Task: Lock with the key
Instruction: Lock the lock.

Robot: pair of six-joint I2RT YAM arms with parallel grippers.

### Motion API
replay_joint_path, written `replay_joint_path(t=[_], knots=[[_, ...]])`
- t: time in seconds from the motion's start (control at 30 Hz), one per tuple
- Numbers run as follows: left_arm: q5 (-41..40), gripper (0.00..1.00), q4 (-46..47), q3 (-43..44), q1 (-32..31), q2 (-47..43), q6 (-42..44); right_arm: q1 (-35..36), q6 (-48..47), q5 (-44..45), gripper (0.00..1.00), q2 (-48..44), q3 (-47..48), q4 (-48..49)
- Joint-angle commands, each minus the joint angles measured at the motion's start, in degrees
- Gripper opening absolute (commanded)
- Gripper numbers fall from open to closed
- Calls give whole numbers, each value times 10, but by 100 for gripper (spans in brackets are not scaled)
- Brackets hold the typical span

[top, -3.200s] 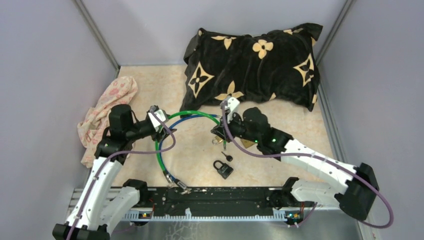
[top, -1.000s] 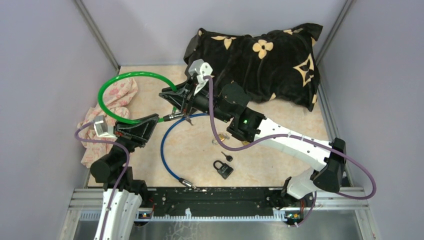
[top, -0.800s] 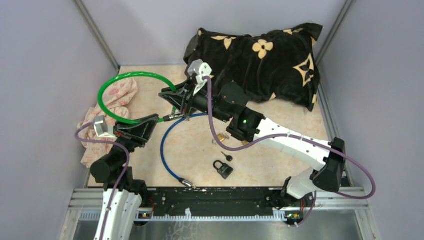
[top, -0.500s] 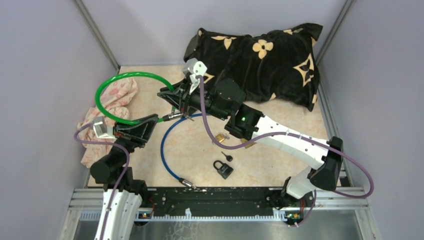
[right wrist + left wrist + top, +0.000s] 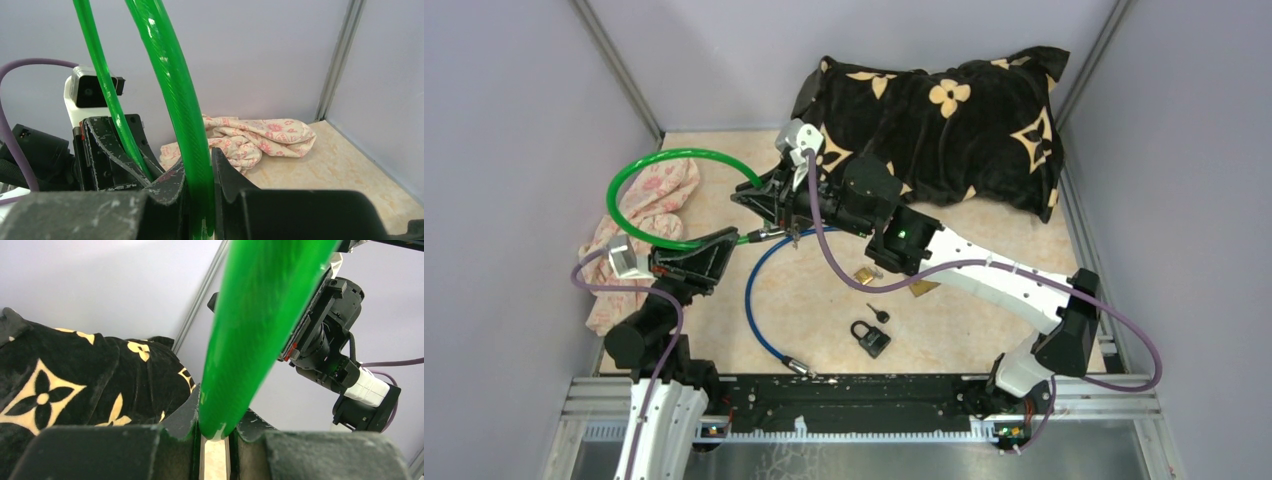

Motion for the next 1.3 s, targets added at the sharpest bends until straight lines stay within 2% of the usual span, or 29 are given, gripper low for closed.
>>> replay_joint_path(t=[0.0,0.07,0.13,0.3,0.4,0.43,0.47,0.5,0.67,0.73,0.8,0.93,1.03,1.07,1.1,1.2,1.23,1.27], knots=[[-21,0,46,-1,2,-9,-4,12,38,-31,0,-3,-12,30],[-27,0,45,-1,2,-10,-8,13,46,-30,0,-7,-22,34],[-32,0,45,-1,3,-11,-10,13,49,-31,12,-8,-30,31],[-30,0,46,-4,3,-14,-8,8,48,-30,30,-24,-53,20],[-20,0,48,-5,3,-14,0,-4,53,-51,56,-36,-60,13],[-16,0,48,-6,2,-15,3,-8,54,-52,78,-41,-57,6],[-14,0,46,-7,2,-16,5,-10,52,-46,95,-45,-54,-4],[-14,0,44,-8,3,-16,5,-12,45,-41,98,-51,-51,-18],[-9,0,40,-10,2,-17,7,-36,23,-61,99,-81,-41,-56],[-8,0,40,-10,3,-17,7,-38,9,-54,98,-96,-39,-66],[-8,0,39,-11,2,-17,8,-38,0,-52,90,-107,-38,-65],[-8,0,35,-11,3,-17,9,-38,0,-72,55,-104,-30,-61],[-7,0,36,-9,3,-16,7,-38,4,-88,50,-87,-21,-67],[-6,0,38,-9,3,-16,7,-38,5,-96,45,-78,-17,-70],[-4,0,41,-8,3,-16,7,-37,8,-104,39,-70,-13,-72],[-5,0,53,-5,2,-17,3,-38,16,-127,8,-51,-10,-79],[-10,0,54,-4,2,-18,0,-37,20,-133,0,-49,-14,-81],[-16,0,55,-2,3,-19,-4,-38,22,-139,0,-50,-21,-81]])
